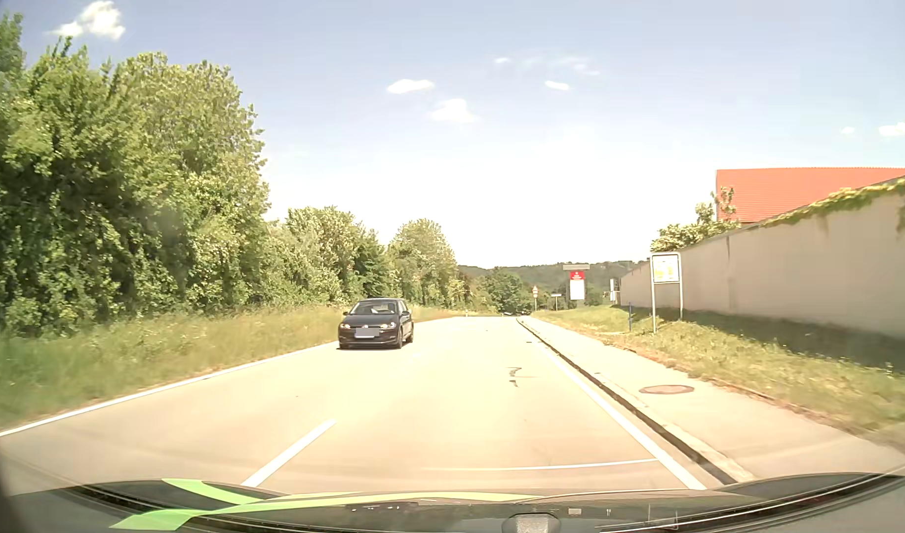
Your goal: Follow the waypoints while adhering to traffic rules and regulations
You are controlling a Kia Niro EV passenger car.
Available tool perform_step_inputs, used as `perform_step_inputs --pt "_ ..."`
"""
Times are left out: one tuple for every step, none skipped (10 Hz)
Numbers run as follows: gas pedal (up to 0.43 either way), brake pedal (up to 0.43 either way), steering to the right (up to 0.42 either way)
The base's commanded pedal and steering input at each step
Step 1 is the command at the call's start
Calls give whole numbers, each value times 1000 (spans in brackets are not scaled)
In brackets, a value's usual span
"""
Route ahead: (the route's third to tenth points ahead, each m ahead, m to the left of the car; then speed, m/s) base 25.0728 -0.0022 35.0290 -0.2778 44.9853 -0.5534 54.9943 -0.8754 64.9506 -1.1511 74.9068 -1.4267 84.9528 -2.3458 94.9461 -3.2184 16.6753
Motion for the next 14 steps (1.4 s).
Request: perform_step_inputs --pt "138 0 1" --pt "138 0 0" --pt "138 0 0" --pt "138 0 -3" --pt "138 0 -3" --pt "130 0 -2" --pt "130 0 -2" --pt "130 0 -2" --pt "130 0 -3" --pt "130 0 -2" --pt "138 0 -2" --pt "138 0 -2" --pt "138 0 -2" --pt "110 0 -1"
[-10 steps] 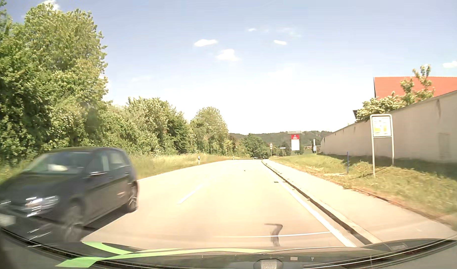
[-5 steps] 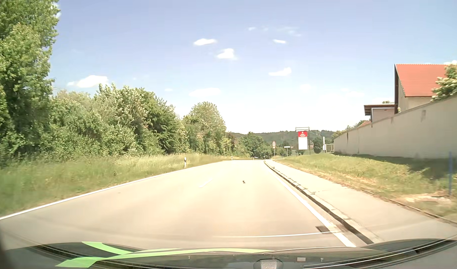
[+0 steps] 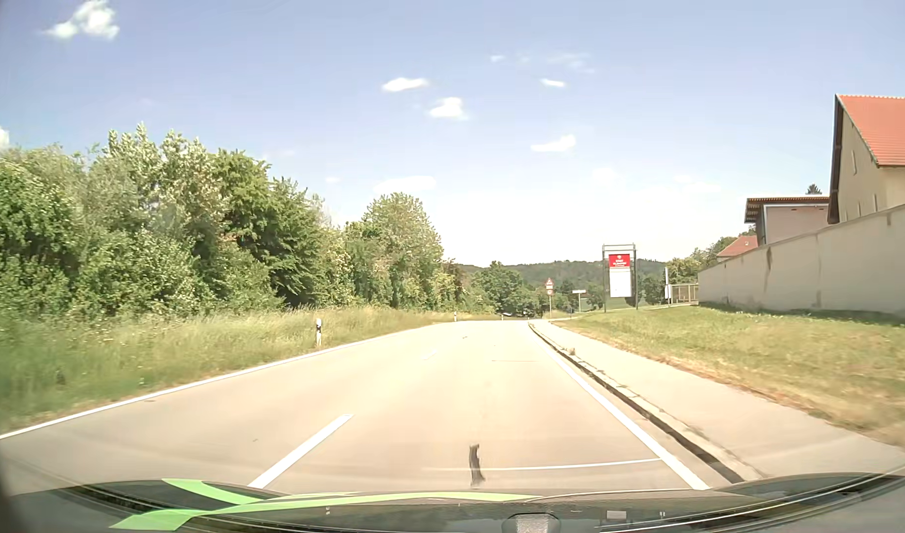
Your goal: Follow the waypoints while adhering to traffic rules and regulations
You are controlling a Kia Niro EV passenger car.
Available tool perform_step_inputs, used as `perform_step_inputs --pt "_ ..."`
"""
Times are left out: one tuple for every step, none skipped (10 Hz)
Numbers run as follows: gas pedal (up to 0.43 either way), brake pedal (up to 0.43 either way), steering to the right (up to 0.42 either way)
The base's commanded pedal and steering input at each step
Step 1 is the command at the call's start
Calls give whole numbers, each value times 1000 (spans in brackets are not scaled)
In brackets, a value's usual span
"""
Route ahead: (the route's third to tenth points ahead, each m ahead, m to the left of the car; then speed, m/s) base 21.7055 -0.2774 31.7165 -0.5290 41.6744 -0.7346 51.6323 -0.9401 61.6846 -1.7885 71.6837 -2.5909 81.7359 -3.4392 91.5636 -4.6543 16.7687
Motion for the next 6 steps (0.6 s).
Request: perform_step_inputs --pt "87 0 0" --pt "87 0 0" --pt "118 0 0" --pt "118 0 0" --pt "138 0 1" --pt "157 0 2"
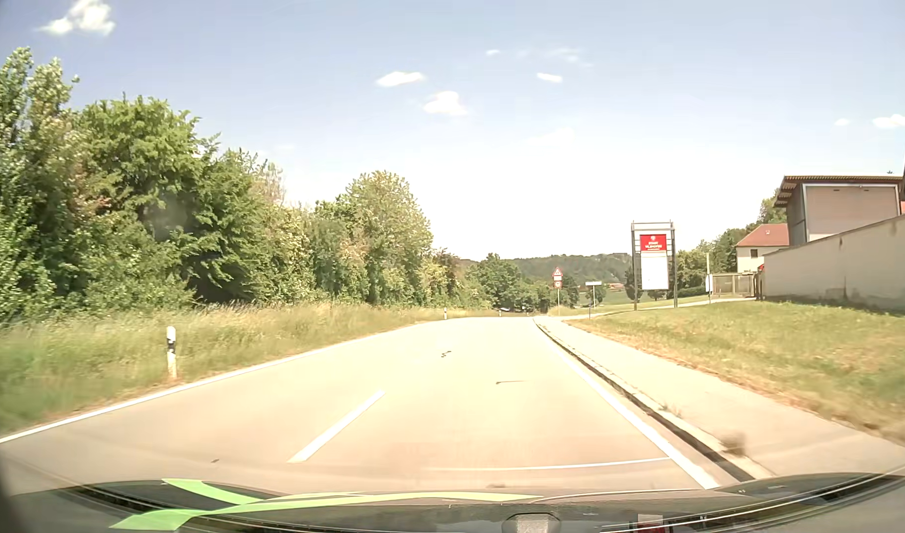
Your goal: Follow the waypoints while adhering to traffic rules and regulations
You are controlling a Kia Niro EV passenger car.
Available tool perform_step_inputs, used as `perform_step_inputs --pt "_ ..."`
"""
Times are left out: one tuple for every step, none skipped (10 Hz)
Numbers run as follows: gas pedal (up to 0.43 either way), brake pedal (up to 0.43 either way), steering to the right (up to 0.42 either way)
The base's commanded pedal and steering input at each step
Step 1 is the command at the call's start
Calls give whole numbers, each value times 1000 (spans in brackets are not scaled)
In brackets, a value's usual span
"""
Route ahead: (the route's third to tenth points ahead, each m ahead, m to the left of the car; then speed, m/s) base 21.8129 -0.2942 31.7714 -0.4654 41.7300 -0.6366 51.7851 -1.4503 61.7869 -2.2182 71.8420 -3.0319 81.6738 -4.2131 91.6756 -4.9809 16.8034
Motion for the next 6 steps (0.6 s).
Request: perform_step_inputs --pt "169 0 4" --pt "177 0 5" --pt "177 0 5" --pt "177 0 6" --pt "189 0 6" --pt "197 0 6"
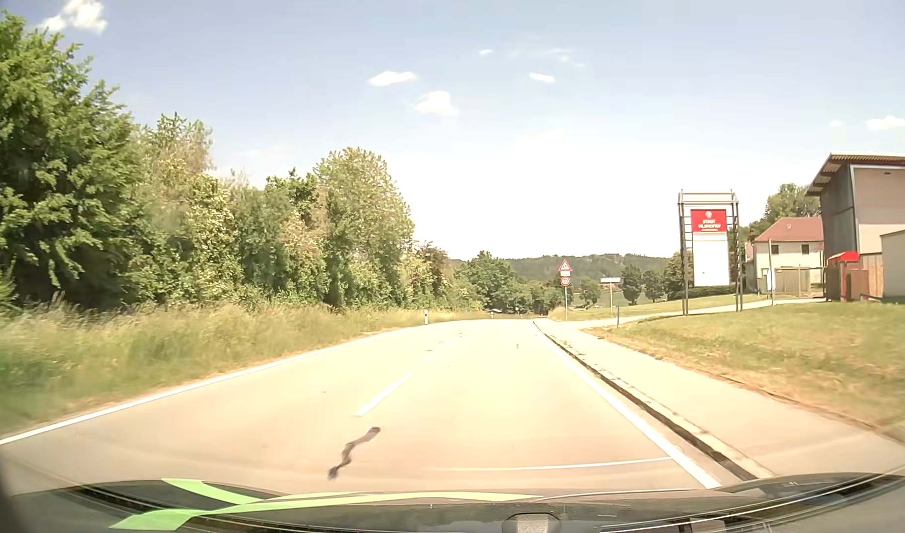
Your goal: Follow the waypoints while adhering to traffic rules and regulations
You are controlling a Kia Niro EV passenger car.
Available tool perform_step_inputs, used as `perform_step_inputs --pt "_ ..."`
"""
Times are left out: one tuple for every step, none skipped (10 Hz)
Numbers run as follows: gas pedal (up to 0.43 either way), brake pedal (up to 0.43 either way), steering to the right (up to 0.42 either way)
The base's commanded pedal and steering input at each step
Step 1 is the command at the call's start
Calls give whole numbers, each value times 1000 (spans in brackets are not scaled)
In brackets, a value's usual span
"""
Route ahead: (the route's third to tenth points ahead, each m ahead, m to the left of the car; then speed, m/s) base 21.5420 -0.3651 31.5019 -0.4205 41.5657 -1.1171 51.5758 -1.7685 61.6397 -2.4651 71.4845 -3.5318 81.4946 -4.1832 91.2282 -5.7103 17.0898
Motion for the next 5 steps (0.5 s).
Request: perform_step_inputs --pt "197 0 6" --pt "169 0 5" --pt "138 0 6" --pt "138 0 6" --pt "150 0 7"
